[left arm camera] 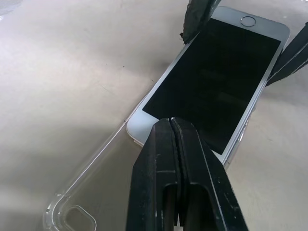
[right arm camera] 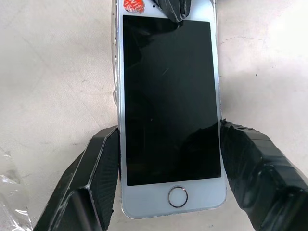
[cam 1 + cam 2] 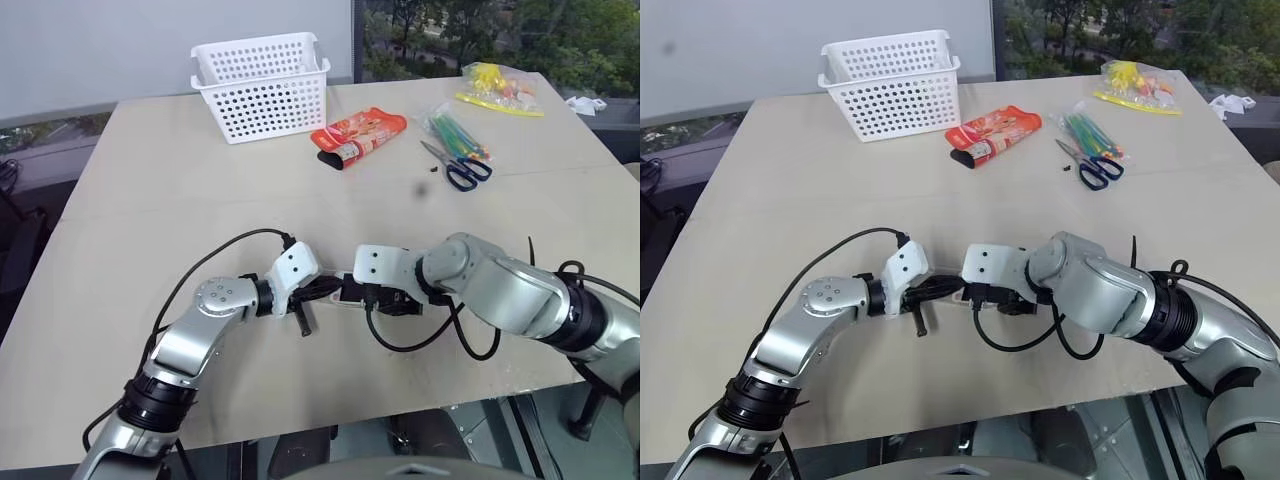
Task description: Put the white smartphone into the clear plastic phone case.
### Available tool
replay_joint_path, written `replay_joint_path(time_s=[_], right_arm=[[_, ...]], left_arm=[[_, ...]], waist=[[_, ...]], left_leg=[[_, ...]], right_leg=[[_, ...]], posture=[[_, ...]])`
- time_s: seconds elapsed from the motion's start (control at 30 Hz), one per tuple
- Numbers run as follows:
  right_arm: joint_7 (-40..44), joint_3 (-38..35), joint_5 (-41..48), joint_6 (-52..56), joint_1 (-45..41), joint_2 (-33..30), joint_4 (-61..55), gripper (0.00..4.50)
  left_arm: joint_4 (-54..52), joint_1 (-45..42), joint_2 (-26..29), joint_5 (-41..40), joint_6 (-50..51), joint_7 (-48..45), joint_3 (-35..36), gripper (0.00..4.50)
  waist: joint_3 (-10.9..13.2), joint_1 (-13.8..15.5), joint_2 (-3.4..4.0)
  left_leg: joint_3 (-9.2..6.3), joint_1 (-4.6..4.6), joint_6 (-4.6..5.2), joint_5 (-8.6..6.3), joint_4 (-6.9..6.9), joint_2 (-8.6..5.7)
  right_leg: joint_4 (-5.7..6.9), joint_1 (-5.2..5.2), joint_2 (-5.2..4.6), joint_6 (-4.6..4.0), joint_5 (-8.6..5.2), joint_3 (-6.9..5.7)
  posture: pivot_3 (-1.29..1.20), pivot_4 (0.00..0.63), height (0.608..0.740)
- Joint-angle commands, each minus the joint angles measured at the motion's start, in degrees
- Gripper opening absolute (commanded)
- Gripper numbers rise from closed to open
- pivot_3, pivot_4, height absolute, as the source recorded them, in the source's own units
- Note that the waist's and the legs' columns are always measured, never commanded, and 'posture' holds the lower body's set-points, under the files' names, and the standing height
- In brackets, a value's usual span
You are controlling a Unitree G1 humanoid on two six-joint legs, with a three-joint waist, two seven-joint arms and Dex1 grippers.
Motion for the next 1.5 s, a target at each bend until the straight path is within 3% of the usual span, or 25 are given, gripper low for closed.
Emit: replay_joint_path(time_s=[0.03, 0.17, 0.47, 0.67, 0.83, 0.97, 1.0, 1.13, 1.27, 1.4, 1.5], right_arm=[[-0.4, 0.0, -0.3, -3.9, -1.7, 1.5, 0.8, 2.93], [-0.8, -1.2, -1.0, -6.7, -1.3, 1.8, 2.0, 4.49], [-2.6, -9.8, 0.0, -7.2, 0.9, 3.2, 1.2, 4.49], [1.7, -19.8, 6.2, -3.4, 7.3, -5.5, -8.1, 4.49], [1.8, -17.1, 5.7, -6.1, 14.9, -14.2, -9.9, 2.29], [1.7, -14.5, 4.4, -8.3, 15.0, -16.3, -9.1, 0.4], [1.9, -13.4, 3.8, -8.9, 14.5, -17.0, -8.9, 0.12], [2.6, -11.2, 2.2, -11.0, 13.1, -18.0, -7.8, 0.04], [3.4, -9.8, 1.0, -11.9, 11.5, -17.3, -7.1, 0.04], [3.7, -9.1, 0.3, -12.0, 10.5, -16.3, -6.3, 0.04], [3.9, -8.8, -0.3, -12.1, 10.4, -16.0, -6.0, 0.04]], left_arm=[[1.1, 1.5, -0.5, 1.4, 1.3, 0.1, -2.7, 0.0], [0.6, 2.1, -1.0, 1.5, 1.6, 0.2, -2.9, 0.0], [0.2, 3.1, -0.6, 1.9, 1.6, 0.2, -3.3, 0.0], [0.1, 3.4, -0.4, 2.0, 1.4, 0.3, -3.2, 0.0], [0.0, 2.6, -0.5, 0.9, 0.3, 0.1, -1.4, 0.0], [-2.3, 0.1, -1.4, -1.9, 0.8, 0.9, 2.8, 0.0], [-3.3, -0.8, -1.2, -2.9, 1.5, 0.9, 4.0, 0.0], [-5.7, -3.3, 1.4, -5.5, 4.3, 0.2, 7.9, 0.0], [-5.1, -3.9, 8.7, -4.0, 5.2, -1.6, 11.2, 0.0], [-2.3, 0.1, 14.7, -1.8, 4.3, -2.8, 12.0, 0.0], [-1.7, 3.1, 15.4, -0.3, 3.2, -3.1, 10.2, 0.0]], waist=[[0.0, -0.1, 0.0], [0.0, -0.2, 0.0], [0.0, 0.3, -0.01], [0.0, 0.5, -0.01], [0.0, 0.4, 0.0], [0.0, 0.0, 0.01], [0.0, 0.0, 0.01], [0.1, 0.2, -0.05], [0.1, 0.0, -0.05], [0.1, 0.0, -0.05], [0.1, 0.1, -0.04]], left_leg=[[0.0, 0.02, 0.0, 0.0, 0.01, 0.0], [0.01, 0.1, 0.0, 0.01, 0.02, 0.03], [0.02, 0.03, 0.0, 0.01, 0.07, -0.02], [-0.05, -0.04, 0.01, 0.0, 0.06, -0.04], [0.0, -0.02, 0.01, 0.0, 0.04, -0.02], [0.11, 0.0, 0.02, 0.0, 0.06, 0.04], [0.1, 0.0, 0.02, 0.0, 0.07, 0.04], [0.0, -0.07, 0.01, 0.01, 0.08, 0.09], [0.05, -0.11, 0.01, 0.01, 0.04, 0.08], [0.05, -0.16, 0.01, 0.0, -0.08, 0.09], [0.04, -0.24, 0.02, -0.01, -0.11, 0.08]], right_leg=[[0.04, 0.0, 0.0, 0.0, 0.0, 0.01], [0.23, -0.01, 0.03, 0.0, 0.0, 0.02], [0.18, -0.01, -0.03, 0.0, 0.0, 0.06], [0.07, 0.02, -0.06, 0.01, -0.01, -0.02], [0.0, 0.05, -0.05, 0.01, -0.02, -0.02], [0.0, 0.04, 0.0, 0.05, -0.02, 0.04], [0.0, 0.03, 0.03, 0.09, -0.04, 0.04], [0.0, -0.01, 0.07, 0.12, -0.07, -0.06], [-0.09, -0.03, 0.06, 0.03, -0.02, -0.04], [-0.23, -0.1, 0.05, 0.03, -0.02, -0.03], [-0.35, -0.12, 0.01, 0.03, -0.02, -0.04]], posture=[[0.0, 0.15, 0.74], [0.0, 0.15, 0.74], [0.0, 0.15, 0.74], [0.0, 0.15, 0.74], [0.0, 0.15, 0.74], [0.0, 0.15, 0.74], [0.0, 0.15, 0.74], [0.0, 0.15, 0.74], [0.0, 0.15, 0.74], [0.0, 0.15, 0.74], [0.0, 0.15, 0.74]])
